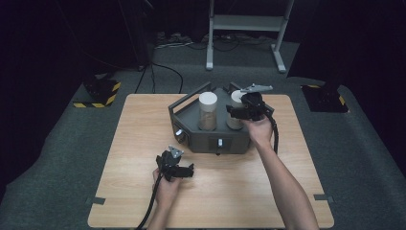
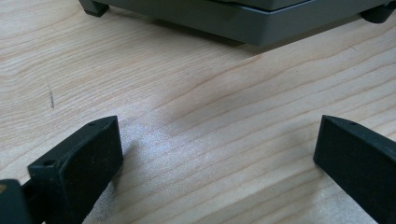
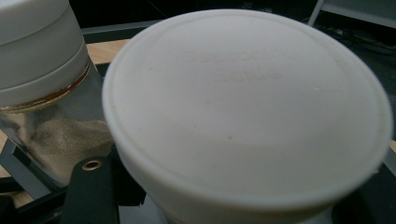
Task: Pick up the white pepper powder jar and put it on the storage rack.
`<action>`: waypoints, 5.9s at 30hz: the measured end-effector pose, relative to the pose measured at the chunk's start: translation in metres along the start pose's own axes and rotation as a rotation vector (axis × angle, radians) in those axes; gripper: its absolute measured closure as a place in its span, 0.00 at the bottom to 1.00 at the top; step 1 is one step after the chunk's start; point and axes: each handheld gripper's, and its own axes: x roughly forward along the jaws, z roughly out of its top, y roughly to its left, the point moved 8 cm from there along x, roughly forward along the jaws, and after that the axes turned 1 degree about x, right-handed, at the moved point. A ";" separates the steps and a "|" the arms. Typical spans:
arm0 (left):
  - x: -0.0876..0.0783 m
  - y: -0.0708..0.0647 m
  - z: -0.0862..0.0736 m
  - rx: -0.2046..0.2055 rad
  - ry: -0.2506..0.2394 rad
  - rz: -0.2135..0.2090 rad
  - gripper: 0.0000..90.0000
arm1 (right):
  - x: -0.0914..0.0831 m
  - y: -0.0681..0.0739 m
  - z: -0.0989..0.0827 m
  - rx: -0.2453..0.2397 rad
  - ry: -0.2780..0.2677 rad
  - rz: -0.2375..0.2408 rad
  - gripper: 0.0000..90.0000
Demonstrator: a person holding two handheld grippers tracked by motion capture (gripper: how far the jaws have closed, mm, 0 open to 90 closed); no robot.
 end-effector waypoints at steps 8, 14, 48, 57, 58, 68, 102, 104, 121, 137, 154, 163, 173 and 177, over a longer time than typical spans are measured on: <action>0.000 0.000 0.000 0.005 0.006 0.000 0.01 | -0.001 -0.001 -0.001 0.008 -0.008 0.008 0.28; 0.000 0.000 0.000 0.005 0.006 -0.001 0.01 | -0.004 -0.005 -0.001 0.044 -0.046 0.044 0.10; -0.007 0.010 0.008 0.131 0.103 -0.017 0.01 | -0.031 -0.047 -0.042 0.140 -0.088 0.185 0.08; -0.007 0.009 0.008 0.128 0.099 -0.014 0.01 | -0.044 -0.047 -0.057 0.107 -0.097 0.161 0.08; -0.007 0.009 0.008 0.133 0.105 -0.015 0.01 | -0.045 -0.047 -0.059 0.104 -0.096 0.158 0.08; -0.007 0.009 0.008 0.132 0.104 -0.015 0.01 | -0.044 -0.047 -0.076 0.109 -0.089 0.143 0.09; -0.007 0.009 0.008 0.131 0.104 -0.015 0.01 | -0.053 -0.035 -0.121 0.044 -0.065 0.106 0.09; -0.007 0.010 0.008 0.132 0.105 -0.015 0.01 | -0.053 -0.035 -0.124 0.046 -0.065 0.106 0.09; -0.007 0.009 0.008 0.126 0.098 -0.014 0.01 | -0.046 -0.023 -0.156 0.049 -0.058 0.074 0.10; -0.007 0.009 0.008 0.128 0.100 -0.013 0.01 | -0.036 -0.007 -0.182 -0.012 0.012 0.035 0.10; -0.007 0.009 0.008 0.126 0.097 -0.011 0.01 | -0.019 0.002 -0.207 -0.024 0.105 -0.022 0.11; -0.007 0.009 0.008 0.135 0.099 -0.009 0.01 | -0.010 0.005 -0.214 -0.027 0.155 -0.041 0.10; -0.007 0.009 0.008 0.134 0.100 -0.009 0.02 | -0.008 0.000 -0.212 0.005 0.171 -0.019 0.08; 0.001 -0.002 -0.001 -0.015 -0.017 0.005 0.01 | -0.008 0.000 -0.212 0.005 0.171 -0.019 0.08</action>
